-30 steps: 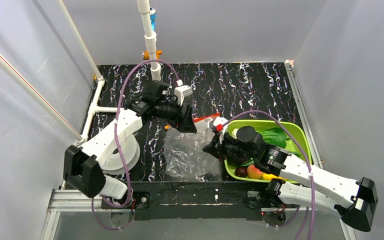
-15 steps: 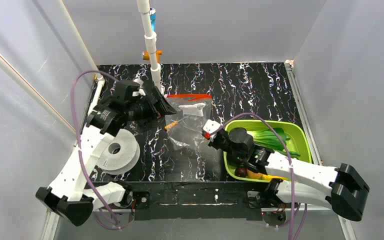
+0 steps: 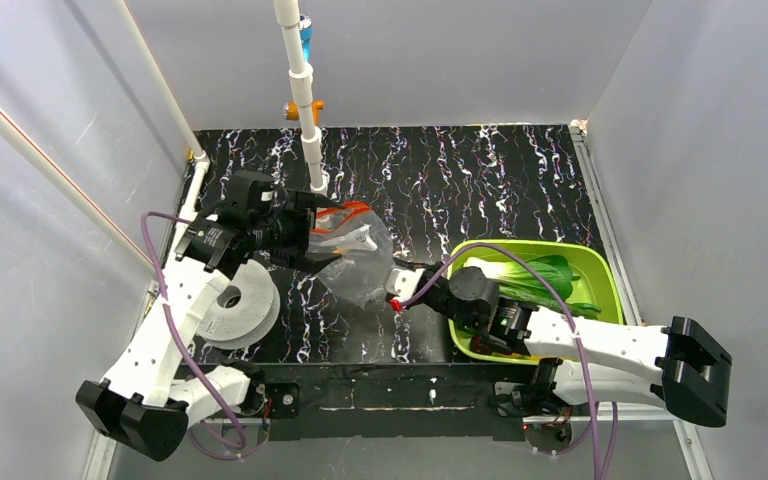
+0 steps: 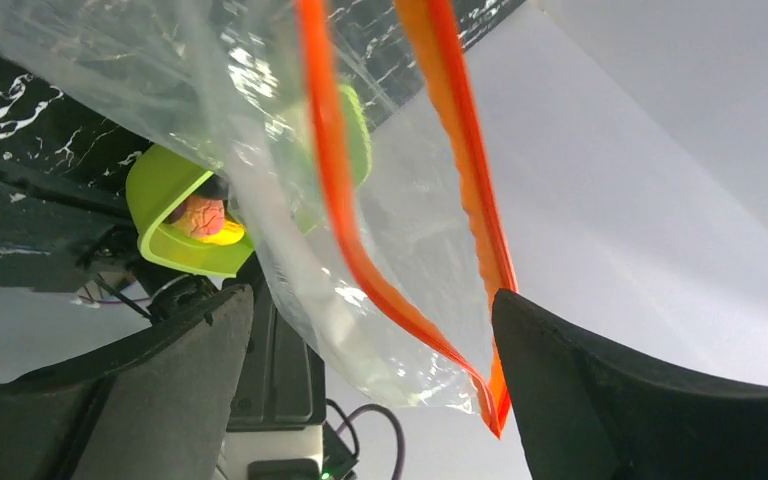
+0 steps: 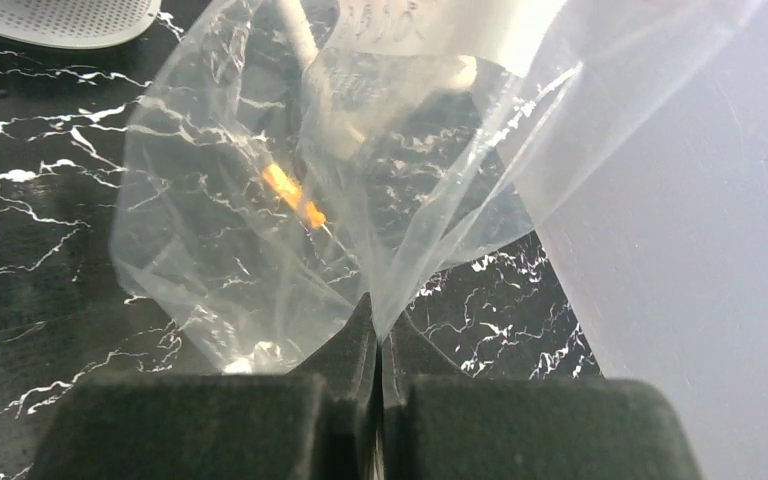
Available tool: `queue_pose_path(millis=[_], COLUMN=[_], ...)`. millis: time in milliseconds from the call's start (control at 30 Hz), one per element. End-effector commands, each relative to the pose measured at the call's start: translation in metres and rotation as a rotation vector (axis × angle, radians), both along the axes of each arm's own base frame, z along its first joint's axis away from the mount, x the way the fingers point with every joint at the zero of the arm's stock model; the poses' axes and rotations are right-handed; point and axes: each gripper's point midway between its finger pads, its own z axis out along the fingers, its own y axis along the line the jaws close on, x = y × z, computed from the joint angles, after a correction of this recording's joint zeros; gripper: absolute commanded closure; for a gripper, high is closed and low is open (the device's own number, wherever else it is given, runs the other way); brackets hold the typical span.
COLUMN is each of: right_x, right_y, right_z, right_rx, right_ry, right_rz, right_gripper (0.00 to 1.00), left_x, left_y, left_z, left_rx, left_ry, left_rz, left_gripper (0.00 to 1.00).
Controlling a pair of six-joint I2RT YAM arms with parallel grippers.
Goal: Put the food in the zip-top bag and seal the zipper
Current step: Open the zipper of the food storage bag at the center of the board.
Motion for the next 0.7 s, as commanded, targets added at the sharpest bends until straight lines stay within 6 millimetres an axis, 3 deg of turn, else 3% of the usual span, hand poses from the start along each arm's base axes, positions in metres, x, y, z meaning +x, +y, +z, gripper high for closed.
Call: queue_pose_path(millis=[0,233,533,600,667], right_x=[0.001,-0.001,-0.007,-0.007,-0.007], right_y=[0.005,0.008,0.012,0.012,0.011], right_z=[0.04,0.038,0.041,0.041,0.04], right_rx=[0.092,0.093,0.094,0.094,0.096], right_ry=[-0.066,-0.056,-0.065,-0.061,-0.053], right_rz=[-0.016,-0.016,-0.009,-0.012,-0.015], right_gripper=[0.99,0.99,0.99,0.99,0.99], left_x=[-0.003,-0.011,-0.008,-0.011,-0.013], left_y=[0.018,0.05,0.052,0.054,0.057], left_z=[-0.009,-0.021,-0.029,-0.03,-0.029], left_rx=[-0.017,0.056,0.058,0.067,0.079], left_ry=[0.066,0.045,0.049,0.042,0.011], left_rz=[0.161,0.306,0.321,0.32,0.315], left_gripper=[0.15,0.28,0.52,0.51,0.44])
